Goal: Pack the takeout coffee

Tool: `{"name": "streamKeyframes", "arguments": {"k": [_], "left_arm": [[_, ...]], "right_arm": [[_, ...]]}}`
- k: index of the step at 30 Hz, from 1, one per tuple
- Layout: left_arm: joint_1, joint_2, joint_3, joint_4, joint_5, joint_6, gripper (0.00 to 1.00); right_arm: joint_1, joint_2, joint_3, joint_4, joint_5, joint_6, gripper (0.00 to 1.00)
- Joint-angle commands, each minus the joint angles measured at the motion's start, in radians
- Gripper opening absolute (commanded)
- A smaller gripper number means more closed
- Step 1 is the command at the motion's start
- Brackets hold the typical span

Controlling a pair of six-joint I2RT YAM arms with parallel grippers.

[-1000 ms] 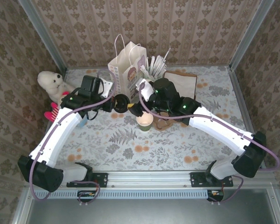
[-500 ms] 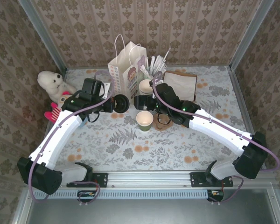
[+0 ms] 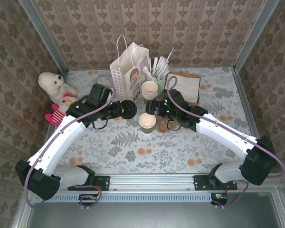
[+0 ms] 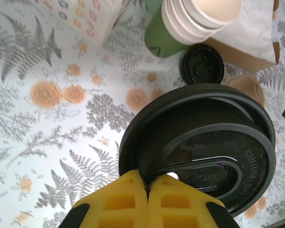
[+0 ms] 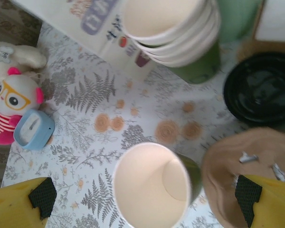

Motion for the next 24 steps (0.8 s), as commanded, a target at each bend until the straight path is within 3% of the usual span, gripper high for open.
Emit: {"name": "streamKeyframes", "arguments": {"k": [1,6,10,24], "left_arm": [[-0.049,0.068,0.053,-0.085,-0.046,-0.099,0.00],[-0.127,0.195,0.129,-0.123,-0.066,-0.118,0.00],[-0.159,0.273,0.172,-0.128,-0.072,-0.117,0.00],[-0.165,0.480,0.336,-0.221,-0.046,0.004,0.00]], "right_arm": [[-0.073,-0.060,-0.072,0.064,-0.162,0.052,1.00],[-0.150,-0.102,-0.179,0.139,-0.289,0.041,1.00],[-0.159,-0.111,-0.226,0.156,-0.319,-0.009,1.00],[-0.168,-0.121,-0.351,0.264,-0.367,0.006,1.00]]}}
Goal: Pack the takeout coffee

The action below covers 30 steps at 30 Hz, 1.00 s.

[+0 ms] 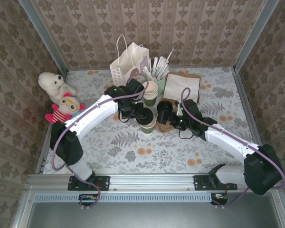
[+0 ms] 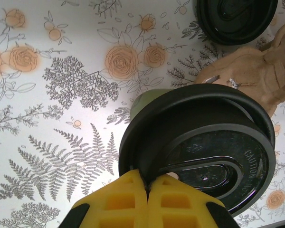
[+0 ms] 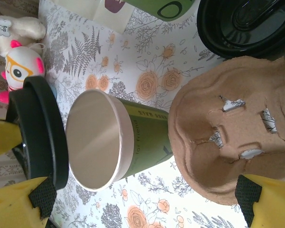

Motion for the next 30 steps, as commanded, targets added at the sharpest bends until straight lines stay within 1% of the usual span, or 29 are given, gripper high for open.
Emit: {"name": "streamKeyframes", "arguments": {"k": [1,8,12,24,30], "left_arm": [[0.000,0.021,0.040,-0.076,0.003,0.056,0.00],[0.003,0.087,0.102,-0.118,0.050,0.120,0.00],[0.004,0.106,0.116,-0.116,0.067,0.136,0.00],[0.011,0.140,0.126,-0.109,0.082,0.153,0.00],[0.011,0.151,0.123,-0.098,0.088,0.155,0.00]], "right_arm": [[-0.007,-0.029,-0.020,0.049,-0.041,-0.005,1.00],[-0.008,-0.020,-0.023,0.059,-0.051,-0.006,1.00],[-0.008,-0.007,-0.022,0.058,-0.069,0.003,0.99],[-0.008,0.019,-0.038,0.096,-0.090,0.022,0.98],[-0.008,0.038,-0.038,0.103,-0.120,0.023,0.97]]}}
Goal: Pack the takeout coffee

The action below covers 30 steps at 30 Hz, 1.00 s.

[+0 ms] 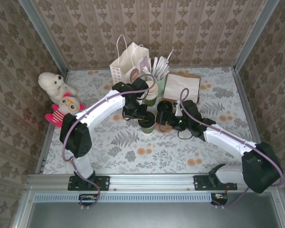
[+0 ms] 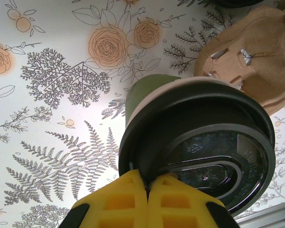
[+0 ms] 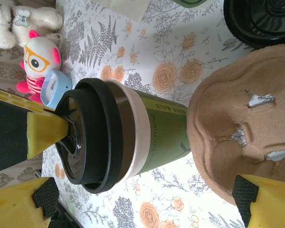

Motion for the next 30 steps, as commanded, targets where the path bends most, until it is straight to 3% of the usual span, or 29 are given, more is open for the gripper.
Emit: {"name": "streamKeyframes", "arguments": {"k": [1,10,24,30], "left_arm": [[0.004,0.023,0.030,-0.010,0.019,0.021,0.00],[0.006,0.034,0.032,-0.007,0.031,0.027,0.00],[0.005,0.069,0.051,-0.017,0.071,0.030,0.00],[0.001,0.079,0.052,-0.022,0.073,0.028,0.00]], "right_arm": [[-0.006,0.015,-0.011,0.024,-0.038,0.011,0.97],[-0.006,0.050,-0.002,0.052,-0.094,0.014,0.95],[-0.006,0.143,0.018,0.149,-0.215,0.038,0.76],[-0.006,0.156,0.023,0.185,-0.236,0.042,0.75]]}}
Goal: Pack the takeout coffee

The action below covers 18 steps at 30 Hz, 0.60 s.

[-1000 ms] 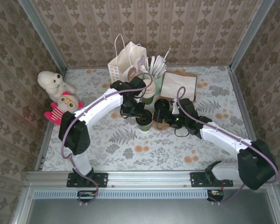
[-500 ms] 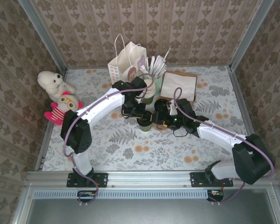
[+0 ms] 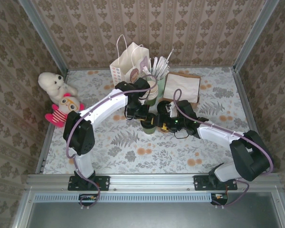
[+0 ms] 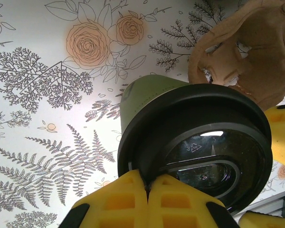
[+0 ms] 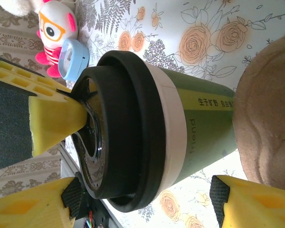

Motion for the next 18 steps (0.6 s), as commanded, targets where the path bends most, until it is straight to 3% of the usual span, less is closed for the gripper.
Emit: {"name": "streamKeyframes", "arguments": {"k": [1,11,18], "left_arm": [[0.000,0.027,0.021,-0.022,0.014,0.013,0.00],[-0.027,0.051,0.027,-0.014,0.026,0.005,0.00],[-0.021,0.054,0.042,-0.067,-0.053,0.013,0.00]], "right_arm": [[-0.006,0.016,0.025,0.058,-0.055,0.014,0.75],[-0.001,0.100,0.052,0.159,-0.130,0.053,0.74],[-0.045,0.017,0.028,-0.007,-0.053,-0.037,0.73]]}}
